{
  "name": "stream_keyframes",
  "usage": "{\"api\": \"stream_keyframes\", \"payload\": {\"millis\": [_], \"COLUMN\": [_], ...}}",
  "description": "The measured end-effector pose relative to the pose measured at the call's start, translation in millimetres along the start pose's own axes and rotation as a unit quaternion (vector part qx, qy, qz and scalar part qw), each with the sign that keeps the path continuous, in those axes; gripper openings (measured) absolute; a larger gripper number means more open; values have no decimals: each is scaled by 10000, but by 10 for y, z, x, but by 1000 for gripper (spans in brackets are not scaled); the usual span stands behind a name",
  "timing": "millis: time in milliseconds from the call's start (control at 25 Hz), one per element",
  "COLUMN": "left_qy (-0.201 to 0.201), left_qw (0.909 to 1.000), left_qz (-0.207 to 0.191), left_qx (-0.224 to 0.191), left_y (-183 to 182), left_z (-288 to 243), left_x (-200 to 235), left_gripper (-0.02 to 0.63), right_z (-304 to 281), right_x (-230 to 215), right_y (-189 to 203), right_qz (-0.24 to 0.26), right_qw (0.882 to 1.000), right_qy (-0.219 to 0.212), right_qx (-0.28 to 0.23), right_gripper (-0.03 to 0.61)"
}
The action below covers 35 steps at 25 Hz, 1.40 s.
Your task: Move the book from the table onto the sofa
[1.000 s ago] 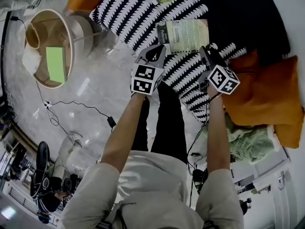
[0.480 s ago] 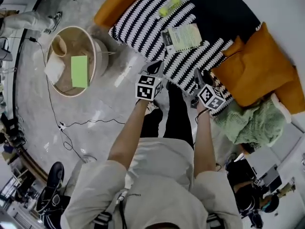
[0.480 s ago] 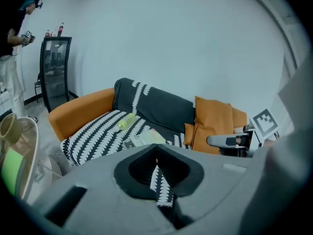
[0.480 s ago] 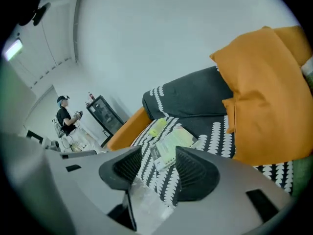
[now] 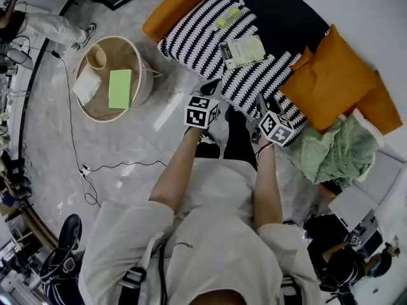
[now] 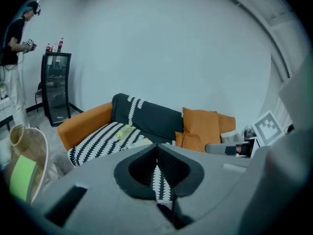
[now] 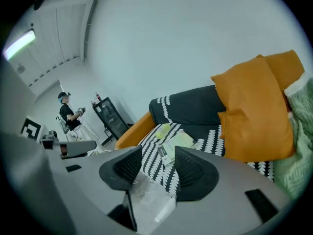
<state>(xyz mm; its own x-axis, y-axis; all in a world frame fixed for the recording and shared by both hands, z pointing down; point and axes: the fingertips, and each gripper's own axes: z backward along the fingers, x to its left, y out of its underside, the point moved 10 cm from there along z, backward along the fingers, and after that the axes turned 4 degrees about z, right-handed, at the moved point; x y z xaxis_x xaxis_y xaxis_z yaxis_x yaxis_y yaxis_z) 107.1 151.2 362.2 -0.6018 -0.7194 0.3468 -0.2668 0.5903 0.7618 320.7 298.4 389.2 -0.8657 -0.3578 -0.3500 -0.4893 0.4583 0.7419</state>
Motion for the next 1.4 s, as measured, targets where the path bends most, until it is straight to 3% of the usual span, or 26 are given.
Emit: {"api": "stream_keyframes", "payload": {"millis": [200,400,520,840,1400], "left_qy": [-129,16,117,168,227], "left_qw": [9999,9999,9988,9983,9985], "left_qz": [59,-127,-461,-554,-490], "left_qx": [-29,4,81,64,70], "left_y": [-105,-165,-163,-119,2], "left_z": [274,500,618,672,758], "left_x": [-84,-159,-240,-328,-360], "left_gripper": [9,9,9,9,9], "right_z": [275,420,578,702,780], "right_x": [199,442,574,614,727], "right_y": [-12,-90,-105,-41,69], "right_qz": [282,624,947,1468,1808], "right_qw": [9996,9978,9947,9885,9831], "right_qy": [-85,-84,159,337,290], "right_qx": [-38,-207,-360,-99,58], "right_gripper": [185,107,12,6,5]}}
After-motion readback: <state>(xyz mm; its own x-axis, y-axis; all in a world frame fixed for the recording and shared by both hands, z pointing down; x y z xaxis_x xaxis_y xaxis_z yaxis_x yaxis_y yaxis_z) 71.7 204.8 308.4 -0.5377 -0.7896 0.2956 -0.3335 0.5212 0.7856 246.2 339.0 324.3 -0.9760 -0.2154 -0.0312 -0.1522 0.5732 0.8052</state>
